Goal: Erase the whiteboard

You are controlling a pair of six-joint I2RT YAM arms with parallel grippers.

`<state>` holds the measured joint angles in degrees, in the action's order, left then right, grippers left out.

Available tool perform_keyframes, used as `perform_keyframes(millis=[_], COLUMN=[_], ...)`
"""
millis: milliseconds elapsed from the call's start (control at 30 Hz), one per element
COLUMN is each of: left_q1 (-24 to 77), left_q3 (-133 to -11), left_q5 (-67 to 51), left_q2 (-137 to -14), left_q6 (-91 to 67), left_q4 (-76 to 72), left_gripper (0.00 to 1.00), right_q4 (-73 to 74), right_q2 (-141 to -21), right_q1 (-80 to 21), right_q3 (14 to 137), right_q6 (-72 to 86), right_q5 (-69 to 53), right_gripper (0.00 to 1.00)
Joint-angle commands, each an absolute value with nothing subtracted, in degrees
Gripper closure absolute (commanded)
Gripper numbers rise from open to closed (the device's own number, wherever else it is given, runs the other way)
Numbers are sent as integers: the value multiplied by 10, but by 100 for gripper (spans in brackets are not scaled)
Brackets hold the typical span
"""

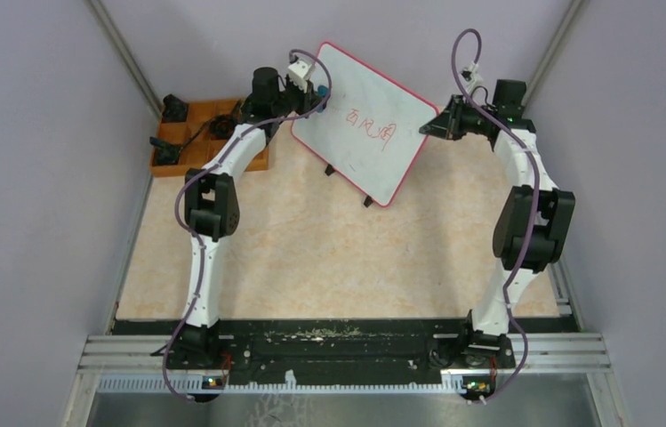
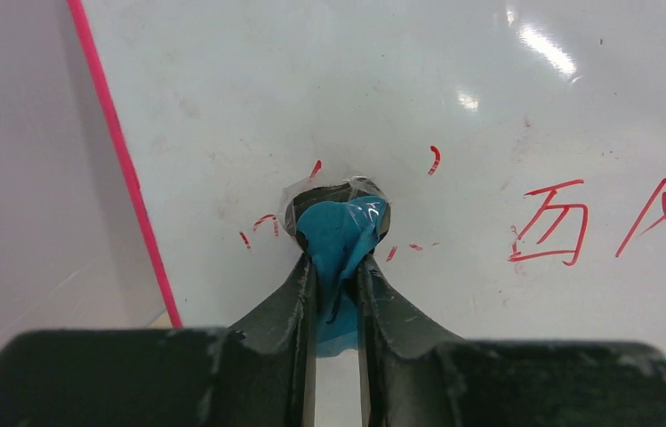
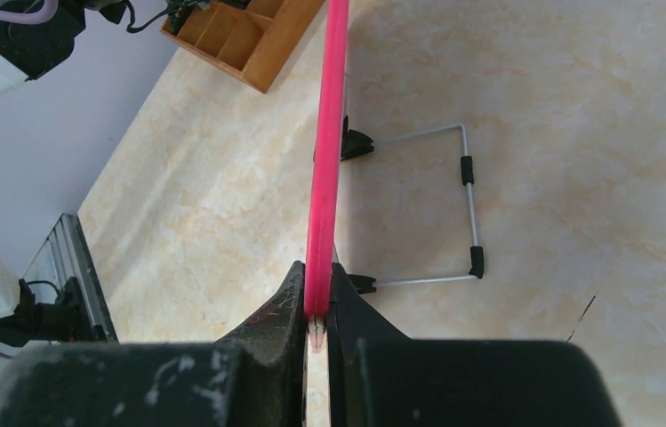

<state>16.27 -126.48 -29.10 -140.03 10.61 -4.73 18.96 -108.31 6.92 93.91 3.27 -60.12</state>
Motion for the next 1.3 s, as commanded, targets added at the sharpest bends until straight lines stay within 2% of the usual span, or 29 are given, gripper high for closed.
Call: perform_keyframes(millis=[0,333,1267], left_q1=[161,162,200], left_q3=[-1260,-1271,-1352], left_q5=[-291,-291,-283], left_q2=[-1372,-1382,-1442], left_q6=[115,113,136], left_q4=[-53,-52,-30], left_gripper=[100,100,100], right_q4=[218,243,264], right_q2=[-1086,-1061,-1042], right_q1=[76,139,148], right_q3=[987,971,945], right_q6=[-24,-39,-80], right_q5=[-597,-644,-685], right_gripper=[100,100,100])
